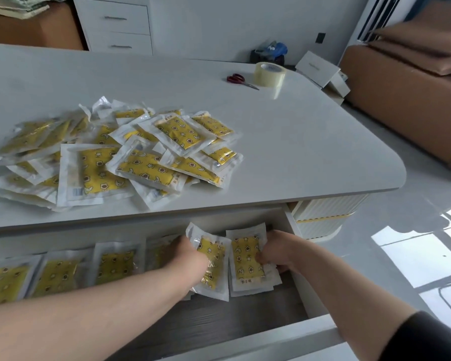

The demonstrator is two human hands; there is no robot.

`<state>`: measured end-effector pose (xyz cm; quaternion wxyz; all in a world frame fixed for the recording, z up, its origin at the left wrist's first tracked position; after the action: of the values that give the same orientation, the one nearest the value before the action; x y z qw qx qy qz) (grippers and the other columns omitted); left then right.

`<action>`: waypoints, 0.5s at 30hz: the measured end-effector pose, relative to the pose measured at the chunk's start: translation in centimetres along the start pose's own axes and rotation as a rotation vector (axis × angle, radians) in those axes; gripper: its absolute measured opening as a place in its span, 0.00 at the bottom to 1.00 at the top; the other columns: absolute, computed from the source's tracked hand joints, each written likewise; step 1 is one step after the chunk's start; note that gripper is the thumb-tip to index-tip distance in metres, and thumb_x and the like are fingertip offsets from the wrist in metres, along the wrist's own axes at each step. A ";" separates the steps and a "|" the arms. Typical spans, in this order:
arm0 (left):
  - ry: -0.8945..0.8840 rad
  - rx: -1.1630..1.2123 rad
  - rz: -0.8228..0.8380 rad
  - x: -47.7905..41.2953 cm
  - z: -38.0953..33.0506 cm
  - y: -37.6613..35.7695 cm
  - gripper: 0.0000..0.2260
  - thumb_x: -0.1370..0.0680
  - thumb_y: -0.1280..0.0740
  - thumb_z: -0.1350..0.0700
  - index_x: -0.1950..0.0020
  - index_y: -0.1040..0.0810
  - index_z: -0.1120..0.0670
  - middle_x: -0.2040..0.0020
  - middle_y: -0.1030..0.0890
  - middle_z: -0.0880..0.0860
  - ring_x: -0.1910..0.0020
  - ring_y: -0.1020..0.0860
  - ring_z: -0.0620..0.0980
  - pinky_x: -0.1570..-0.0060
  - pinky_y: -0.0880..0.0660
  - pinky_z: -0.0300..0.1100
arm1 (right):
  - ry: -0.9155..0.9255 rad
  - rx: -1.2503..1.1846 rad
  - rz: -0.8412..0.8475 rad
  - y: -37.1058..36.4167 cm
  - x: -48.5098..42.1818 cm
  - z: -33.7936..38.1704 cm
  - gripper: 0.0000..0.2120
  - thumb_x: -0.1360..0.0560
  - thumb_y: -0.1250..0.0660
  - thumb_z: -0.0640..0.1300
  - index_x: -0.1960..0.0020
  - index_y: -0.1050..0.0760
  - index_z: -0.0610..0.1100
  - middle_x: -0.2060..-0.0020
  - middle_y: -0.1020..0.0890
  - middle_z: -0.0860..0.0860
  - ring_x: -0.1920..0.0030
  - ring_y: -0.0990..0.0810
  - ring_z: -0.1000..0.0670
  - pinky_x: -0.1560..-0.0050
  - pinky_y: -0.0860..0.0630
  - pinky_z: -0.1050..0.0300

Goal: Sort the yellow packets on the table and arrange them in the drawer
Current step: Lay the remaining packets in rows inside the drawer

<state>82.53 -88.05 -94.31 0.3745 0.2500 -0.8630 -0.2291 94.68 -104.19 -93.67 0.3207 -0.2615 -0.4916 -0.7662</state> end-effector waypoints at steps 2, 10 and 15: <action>0.007 -0.054 -0.021 0.1 -0.5 0.0 0.19 0.25 0.37 0.66 0.35 0.31 0.61 0.45 0.24 0.57 0.48 0.24 0.55 0.57 0.26 0.43 | -0.014 -0.016 -0.009 -0.2 -0.3 -0.1 0.12 0.24 0.30 0.42 0.41 0.23 0.45 0.47 0.17 0.47 0.46 0.17 0.46 0.44 0.19 0.47; -0.026 -0.208 -0.022 0.5 -1.3 0.0 0.34 0.24 0.37 0.66 0.21 0.50 0.60 0.27 0.34 0.58 0.43 0.24 0.56 0.52 0.21 0.44 | 0.077 0.128 -0.176 -0.1 -0.8 0.0 0.16 0.28 0.32 0.40 0.41 0.25 0.40 0.49 0.19 0.46 0.50 0.20 0.46 0.55 0.20 0.55; -0.167 -0.434 -0.047 0.9 -1.3 0.8 0.37 0.24 0.38 0.65 0.21 0.57 0.61 0.43 0.25 0.58 0.60 0.22 0.50 0.70 0.27 0.40 | 0.141 0.268 -0.230 -0.1 0.0 0.5 0.19 0.26 0.35 0.39 0.37 0.31 0.39 0.44 0.22 0.46 0.51 0.25 0.48 0.56 0.28 0.59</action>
<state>82.75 -88.23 -92.60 0.3414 0.1639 -0.8155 -0.4377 94.64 -103.72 -93.58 0.2967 -0.1044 -0.5920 -0.7420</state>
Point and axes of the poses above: each hand's wrist, its own x-axis away from the middle knuckle, its own y-axis out of the back of the hand, z = x × y, the point moved 2 cm from there along -x, towards the middle knuckle
